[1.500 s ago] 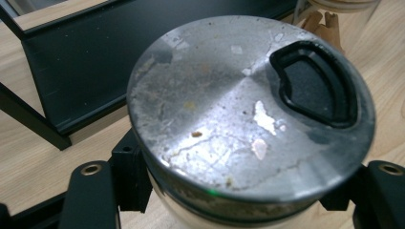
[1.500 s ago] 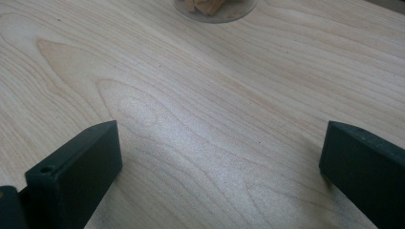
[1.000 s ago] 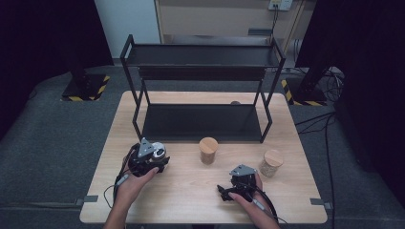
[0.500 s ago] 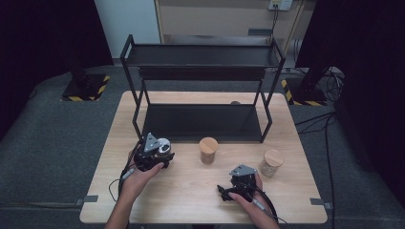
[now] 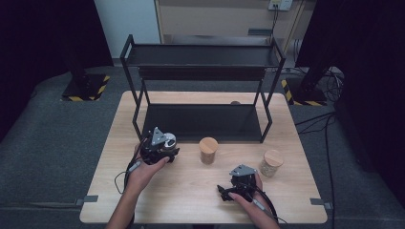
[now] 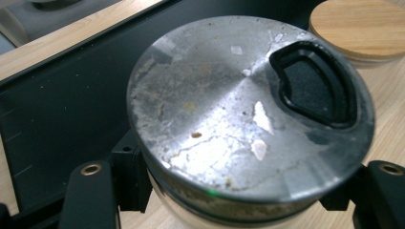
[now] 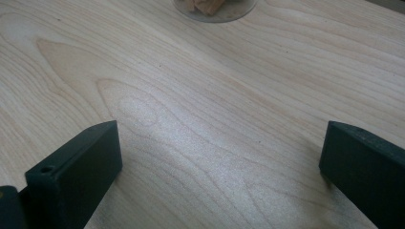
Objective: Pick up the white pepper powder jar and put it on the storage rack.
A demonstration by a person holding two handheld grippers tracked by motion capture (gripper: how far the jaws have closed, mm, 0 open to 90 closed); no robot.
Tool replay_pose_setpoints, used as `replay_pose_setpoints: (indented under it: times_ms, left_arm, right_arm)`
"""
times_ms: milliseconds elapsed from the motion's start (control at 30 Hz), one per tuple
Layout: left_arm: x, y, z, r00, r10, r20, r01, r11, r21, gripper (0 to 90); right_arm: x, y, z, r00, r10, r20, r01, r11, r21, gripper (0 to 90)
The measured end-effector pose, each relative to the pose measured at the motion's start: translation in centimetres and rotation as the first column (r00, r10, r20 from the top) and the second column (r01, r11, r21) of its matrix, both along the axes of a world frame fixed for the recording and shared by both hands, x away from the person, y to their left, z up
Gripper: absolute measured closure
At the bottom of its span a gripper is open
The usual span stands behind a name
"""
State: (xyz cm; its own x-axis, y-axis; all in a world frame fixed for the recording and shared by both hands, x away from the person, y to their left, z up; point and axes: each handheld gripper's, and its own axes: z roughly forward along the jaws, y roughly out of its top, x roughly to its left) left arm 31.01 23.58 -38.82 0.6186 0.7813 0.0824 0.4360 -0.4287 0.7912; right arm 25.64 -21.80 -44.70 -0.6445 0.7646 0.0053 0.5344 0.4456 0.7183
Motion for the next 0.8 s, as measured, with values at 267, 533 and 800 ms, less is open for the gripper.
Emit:
replay_pose_setpoints:
  times_ms: [267,533,800]
  left_arm:
    - [1.0,-0.9,0.4,1.0,-0.006,-0.003,0.006,0.9999,0.015,29.0]
    - [1.7,-1.6,0.6,1.0,-0.003,0.007,0.003,0.9999,0.012,29.1]
    - [2.3,-1.8,0.8,0.9999,0.005,0.014,-0.005,1.0,0.006,29.1]
  right_arm:
    - [0.0,0.0,0.0,1.0,0.0,0.0,0.0,1.0,0.0,0.7]
    - [0.0,0.0,0.0,1.0,0.0,-0.001,0.0,1.0,0.0,0.7]
    - [0.0,0.0,0.0,1.0,0.0,-0.001,0.0,1.0,0.0,0.7]
